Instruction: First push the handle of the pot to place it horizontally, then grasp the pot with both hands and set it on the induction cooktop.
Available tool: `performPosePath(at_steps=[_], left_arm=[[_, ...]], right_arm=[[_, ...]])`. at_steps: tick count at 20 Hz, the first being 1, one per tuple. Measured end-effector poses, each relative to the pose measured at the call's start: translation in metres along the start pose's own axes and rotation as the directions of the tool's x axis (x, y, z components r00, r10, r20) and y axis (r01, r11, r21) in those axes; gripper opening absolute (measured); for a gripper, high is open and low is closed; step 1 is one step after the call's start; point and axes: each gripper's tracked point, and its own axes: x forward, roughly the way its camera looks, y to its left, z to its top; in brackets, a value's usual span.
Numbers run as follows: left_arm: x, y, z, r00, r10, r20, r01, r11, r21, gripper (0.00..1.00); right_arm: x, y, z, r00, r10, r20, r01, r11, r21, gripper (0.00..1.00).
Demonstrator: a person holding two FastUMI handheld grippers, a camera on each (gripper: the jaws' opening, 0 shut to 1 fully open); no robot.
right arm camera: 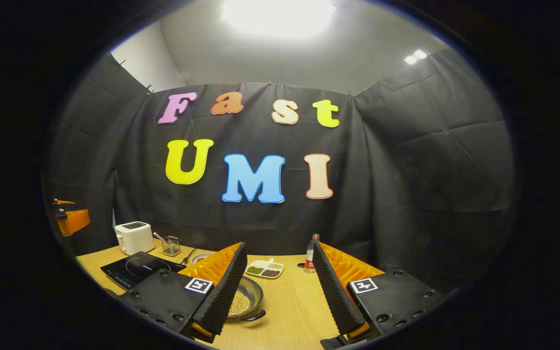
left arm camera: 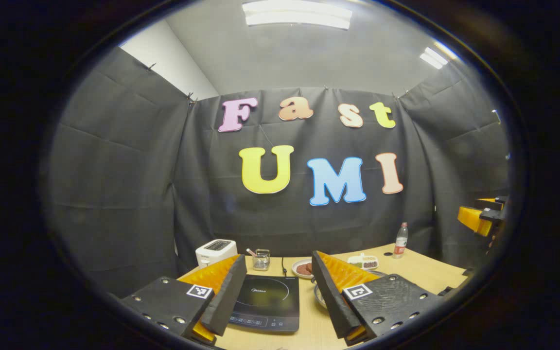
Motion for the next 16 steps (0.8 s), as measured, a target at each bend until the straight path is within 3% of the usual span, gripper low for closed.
performPosePath(at_steps=[3,8,10,11,14,16], left_arm=[[-0.001,0.001,0.002,1.000,-0.001,0.006,0.001,1.000,-0.004,0.80],[0.002,0.006,0.003,1.000,0.001,0.012,0.000,1.000,-0.008,0.82],[0.003,0.009,0.003,1.000,0.001,0.009,-0.001,1.000,-0.013,0.82],[0.004,0.012,0.003,1.000,0.003,0.011,-0.003,1.000,-0.014,0.80],[0.008,0.017,0.004,1.000,0.000,0.018,0.000,1.000,-0.011,0.80],[0.009,0.022,0.003,1.000,0.000,0.021,0.000,1.000,-0.009,0.80]], right_arm=[[0.002,0.001,-0.002,1.000,-0.007,-0.005,0.007,1.000,-0.013,0.75],[0.004,0.008,-0.005,1.000,-0.002,-0.019,0.001,1.000,-0.018,0.48],[0.004,0.010,-0.008,1.000,0.003,-0.026,-0.004,1.000,-0.021,0.48],[0.007,0.012,-0.009,1.000,0.012,-0.027,-0.012,1.000,-0.019,0.34],[0.009,0.011,-0.009,1.000,-0.012,-0.022,0.011,0.999,-0.031,0.26],[0.004,0.014,-0.008,0.999,-0.031,-0.017,0.030,0.999,-0.033,0.05]])
